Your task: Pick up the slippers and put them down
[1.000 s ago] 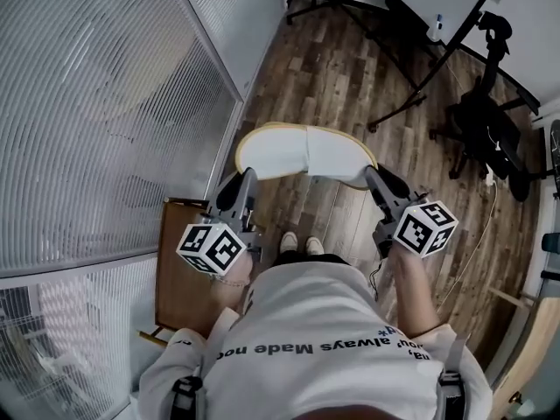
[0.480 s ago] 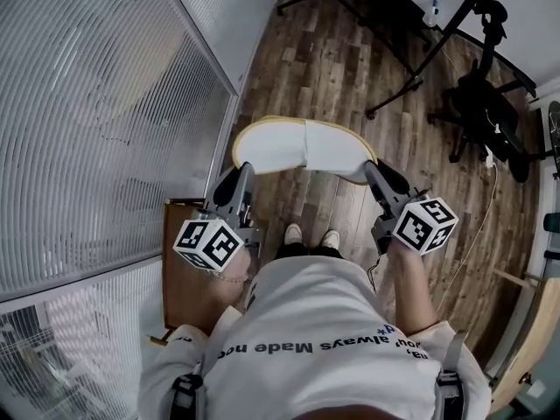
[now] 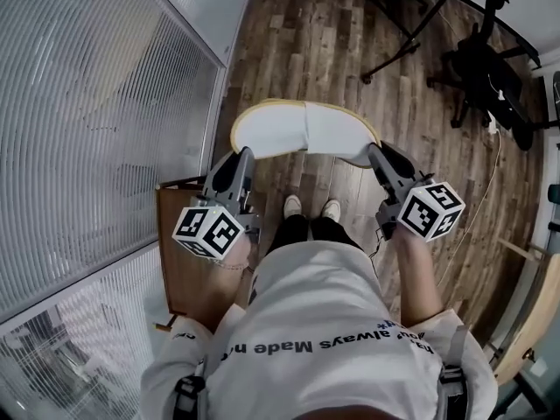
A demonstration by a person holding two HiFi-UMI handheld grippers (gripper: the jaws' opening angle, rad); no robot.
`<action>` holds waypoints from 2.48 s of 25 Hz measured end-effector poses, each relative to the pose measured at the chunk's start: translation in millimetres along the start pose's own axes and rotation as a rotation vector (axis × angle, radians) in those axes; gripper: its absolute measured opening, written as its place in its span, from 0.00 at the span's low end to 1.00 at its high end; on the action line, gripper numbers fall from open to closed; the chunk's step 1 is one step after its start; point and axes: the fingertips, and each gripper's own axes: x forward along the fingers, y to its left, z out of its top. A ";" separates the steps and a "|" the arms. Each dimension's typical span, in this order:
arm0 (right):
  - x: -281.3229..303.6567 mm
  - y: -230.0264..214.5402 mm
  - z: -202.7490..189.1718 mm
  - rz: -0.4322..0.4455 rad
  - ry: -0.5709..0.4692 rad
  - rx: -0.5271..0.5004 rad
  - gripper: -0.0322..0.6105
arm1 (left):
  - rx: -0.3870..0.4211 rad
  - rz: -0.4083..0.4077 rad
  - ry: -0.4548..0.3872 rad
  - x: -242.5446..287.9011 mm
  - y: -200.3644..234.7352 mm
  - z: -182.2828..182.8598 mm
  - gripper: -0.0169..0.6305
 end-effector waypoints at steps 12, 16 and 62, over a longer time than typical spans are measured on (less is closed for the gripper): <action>15.1 -60.8 -56.4 -0.065 0.074 0.082 0.12 | -0.016 0.003 0.133 46.3 30.9 -68.8 0.10; 10.0 -80.0 -79.1 -0.097 0.092 0.107 0.12 | -0.028 -0.001 0.180 51.2 34.3 -101.1 0.10; 108.3 -336.5 -419.4 -0.209 0.243 0.264 0.11 | 0.046 0.059 0.518 174.3 203.2 -471.6 0.10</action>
